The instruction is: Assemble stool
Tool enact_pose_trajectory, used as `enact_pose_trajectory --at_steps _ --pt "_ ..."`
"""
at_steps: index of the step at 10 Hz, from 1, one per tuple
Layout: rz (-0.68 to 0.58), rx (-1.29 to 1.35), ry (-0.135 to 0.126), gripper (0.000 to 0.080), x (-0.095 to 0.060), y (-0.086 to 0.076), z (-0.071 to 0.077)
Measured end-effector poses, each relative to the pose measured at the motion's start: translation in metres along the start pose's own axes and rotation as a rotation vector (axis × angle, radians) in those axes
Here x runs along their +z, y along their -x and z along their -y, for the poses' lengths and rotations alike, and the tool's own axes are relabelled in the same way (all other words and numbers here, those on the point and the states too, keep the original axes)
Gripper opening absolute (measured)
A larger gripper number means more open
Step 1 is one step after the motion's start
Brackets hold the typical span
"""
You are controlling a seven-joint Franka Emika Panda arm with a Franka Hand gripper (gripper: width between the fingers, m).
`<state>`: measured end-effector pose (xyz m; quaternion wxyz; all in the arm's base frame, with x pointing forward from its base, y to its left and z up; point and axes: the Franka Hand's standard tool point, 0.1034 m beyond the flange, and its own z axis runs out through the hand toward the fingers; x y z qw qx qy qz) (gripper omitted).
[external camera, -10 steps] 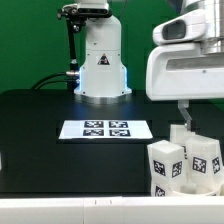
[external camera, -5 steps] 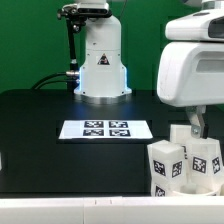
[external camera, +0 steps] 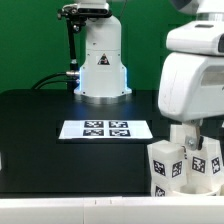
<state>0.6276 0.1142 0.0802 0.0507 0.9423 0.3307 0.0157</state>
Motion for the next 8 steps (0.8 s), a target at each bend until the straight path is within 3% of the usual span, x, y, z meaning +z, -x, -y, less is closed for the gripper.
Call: enact_pose_trajectory --at_steps 2,5,6,7,8 --pt "0.022 0.005 -0.001 0.0649 0.018 0.001 0.011" --pt "0.026 0.042 -0.002 0.0627 0.02 0.003 0.01" --pt "0.027 0.075 -0.002 0.045 0.021 0.003 0.01" --pt "0.027 0.145 -0.001 0.0326 0.021 0.003 0.01" --pt "0.027 0.215 -0.001 0.0326 0.021 0.003 0.01"
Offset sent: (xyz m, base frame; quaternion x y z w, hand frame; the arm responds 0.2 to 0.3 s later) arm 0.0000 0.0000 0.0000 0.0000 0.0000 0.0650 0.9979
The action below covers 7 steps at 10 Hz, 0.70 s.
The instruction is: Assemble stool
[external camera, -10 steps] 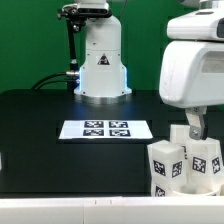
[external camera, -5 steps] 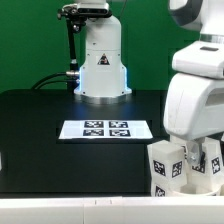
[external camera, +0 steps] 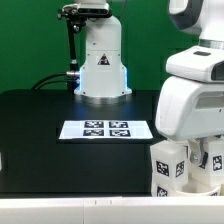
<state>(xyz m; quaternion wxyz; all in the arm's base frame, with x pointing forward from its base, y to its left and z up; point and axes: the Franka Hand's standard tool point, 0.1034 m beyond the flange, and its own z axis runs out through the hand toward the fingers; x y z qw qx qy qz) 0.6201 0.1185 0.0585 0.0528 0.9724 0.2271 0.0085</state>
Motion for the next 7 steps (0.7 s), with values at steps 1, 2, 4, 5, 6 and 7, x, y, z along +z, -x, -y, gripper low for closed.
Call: enact_pose_trajectory --at_steps 1,2,4,5,6,7 --pt "0.0 0.078 0.0 0.033 0.0 0.0 -0.0001" --pt "-0.002 0.144 -0.001 0.033 -0.0001 -0.0001 -0.0005" --pt "-0.022 0.527 -0.017 0.033 0.0005 0.0009 -0.0021" --pt "-0.009 0.731 -0.051 0.033 0.0012 0.0017 0.0004" --pt "0.014 0.913 -0.092 0.033 0.0001 0.001 0.002" --pt "0.033 1.004 -0.113 0.033 -0.0024 -0.0011 -0.001"
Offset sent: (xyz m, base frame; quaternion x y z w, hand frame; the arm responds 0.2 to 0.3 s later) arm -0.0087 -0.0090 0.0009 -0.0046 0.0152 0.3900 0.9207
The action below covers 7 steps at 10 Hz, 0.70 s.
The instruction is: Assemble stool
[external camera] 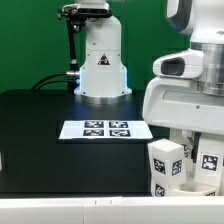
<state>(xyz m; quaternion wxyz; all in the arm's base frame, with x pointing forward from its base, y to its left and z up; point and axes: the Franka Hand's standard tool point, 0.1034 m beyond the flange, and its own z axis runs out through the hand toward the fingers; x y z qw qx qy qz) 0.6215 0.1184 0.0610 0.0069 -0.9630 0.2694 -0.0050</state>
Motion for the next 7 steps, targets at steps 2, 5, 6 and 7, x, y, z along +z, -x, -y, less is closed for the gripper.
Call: enact_pose_trajectory --at_steps 2,5,6,7 --pt "-0.004 0.123 -0.001 0.033 0.0021 0.0014 0.0009" --pt "-0.002 0.416 -0.018 0.033 -0.0011 -0.001 0.0029" --pt "-0.007 0.616 -0.045 0.033 -0.0014 -0.0027 0.0053" --pt "-0.014 0.822 -0.081 0.033 0.0021 -0.0018 0.0061"
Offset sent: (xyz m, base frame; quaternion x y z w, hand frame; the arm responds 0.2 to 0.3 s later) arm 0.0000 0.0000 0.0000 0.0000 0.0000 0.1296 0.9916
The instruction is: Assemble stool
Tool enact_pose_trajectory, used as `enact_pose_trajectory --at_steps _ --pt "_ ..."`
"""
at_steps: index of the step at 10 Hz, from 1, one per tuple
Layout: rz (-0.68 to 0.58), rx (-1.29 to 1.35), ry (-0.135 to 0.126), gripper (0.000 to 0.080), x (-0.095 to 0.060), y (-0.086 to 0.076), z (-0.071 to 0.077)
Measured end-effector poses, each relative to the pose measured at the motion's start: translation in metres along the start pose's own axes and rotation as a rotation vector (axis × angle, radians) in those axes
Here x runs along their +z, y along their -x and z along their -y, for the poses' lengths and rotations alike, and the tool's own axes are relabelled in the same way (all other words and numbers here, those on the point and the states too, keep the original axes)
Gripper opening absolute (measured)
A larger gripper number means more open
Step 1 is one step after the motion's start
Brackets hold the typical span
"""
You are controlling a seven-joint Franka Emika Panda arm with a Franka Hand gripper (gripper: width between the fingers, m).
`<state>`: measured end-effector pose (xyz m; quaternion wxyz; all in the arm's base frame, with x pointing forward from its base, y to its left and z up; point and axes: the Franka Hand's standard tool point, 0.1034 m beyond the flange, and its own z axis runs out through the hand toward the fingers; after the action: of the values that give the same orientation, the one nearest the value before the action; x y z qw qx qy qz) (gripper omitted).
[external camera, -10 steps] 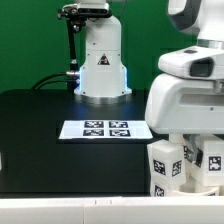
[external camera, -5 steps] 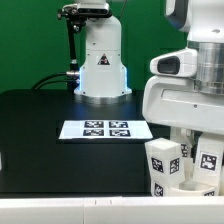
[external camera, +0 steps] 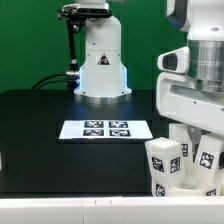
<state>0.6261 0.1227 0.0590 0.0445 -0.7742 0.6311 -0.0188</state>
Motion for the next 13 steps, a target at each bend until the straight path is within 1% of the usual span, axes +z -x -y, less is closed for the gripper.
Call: enact_pose_trajectory --at_steps 1,6,7,8,9,10,11,13 --pt "0.006 0.126 -0.025 0.033 0.002 0.0 -0.001" --pt "0.019 0.428 -0.024 0.033 0.004 0.002 -0.001" --pt "0.031 0.647 -0.05 0.033 0.002 0.004 0.003" --pt "0.034 0.7 -0.085 0.033 0.003 0.007 0.004" --pt "0.049 0.747 -0.114 0.033 0.004 0.012 0.004" --pt "0.067 0.803 -0.121 0.033 0.006 0.016 0.004" --pt "0.065 0.815 -0.133 0.033 0.005 0.015 0.004" --pt "0.066 0.819 -0.142 0.033 0.005 0.014 0.004"
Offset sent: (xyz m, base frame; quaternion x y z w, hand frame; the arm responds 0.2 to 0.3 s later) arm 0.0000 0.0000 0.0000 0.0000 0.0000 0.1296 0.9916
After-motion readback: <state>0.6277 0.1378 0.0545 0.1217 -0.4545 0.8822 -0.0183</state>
